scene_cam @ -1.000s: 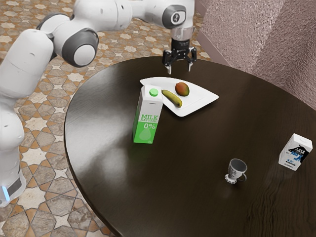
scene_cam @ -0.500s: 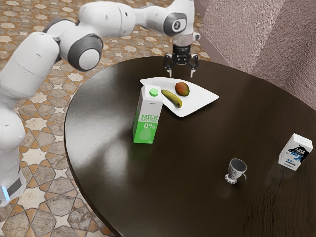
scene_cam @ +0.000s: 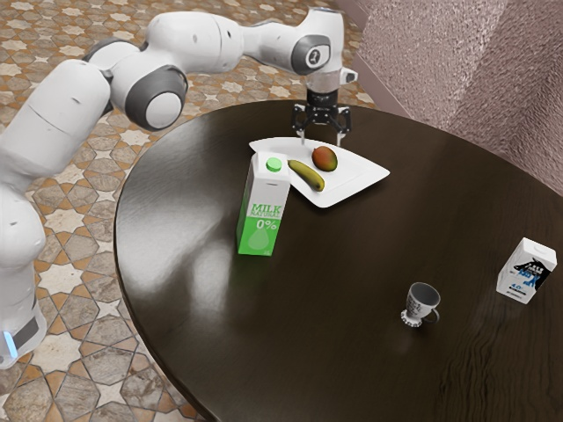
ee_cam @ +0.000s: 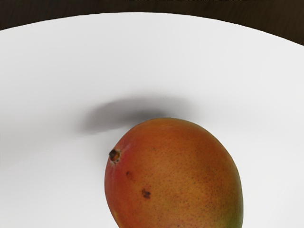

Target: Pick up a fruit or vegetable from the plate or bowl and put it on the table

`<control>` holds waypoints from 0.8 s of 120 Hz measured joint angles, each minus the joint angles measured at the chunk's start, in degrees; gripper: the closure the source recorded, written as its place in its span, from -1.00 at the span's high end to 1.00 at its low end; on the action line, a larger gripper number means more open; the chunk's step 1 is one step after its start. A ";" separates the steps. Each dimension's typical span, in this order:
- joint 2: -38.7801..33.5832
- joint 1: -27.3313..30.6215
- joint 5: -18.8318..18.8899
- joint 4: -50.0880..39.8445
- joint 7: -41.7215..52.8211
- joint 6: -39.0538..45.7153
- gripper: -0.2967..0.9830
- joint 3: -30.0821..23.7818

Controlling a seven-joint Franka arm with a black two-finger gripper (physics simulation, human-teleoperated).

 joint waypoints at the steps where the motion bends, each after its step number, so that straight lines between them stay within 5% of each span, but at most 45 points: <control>1: 0.01 0.01 0.00 0.00 0.12 0.02 0.54 0.00; 96: 3.33 0.37 -1.75 -0.23 5.93 5.96 0.54 -1.16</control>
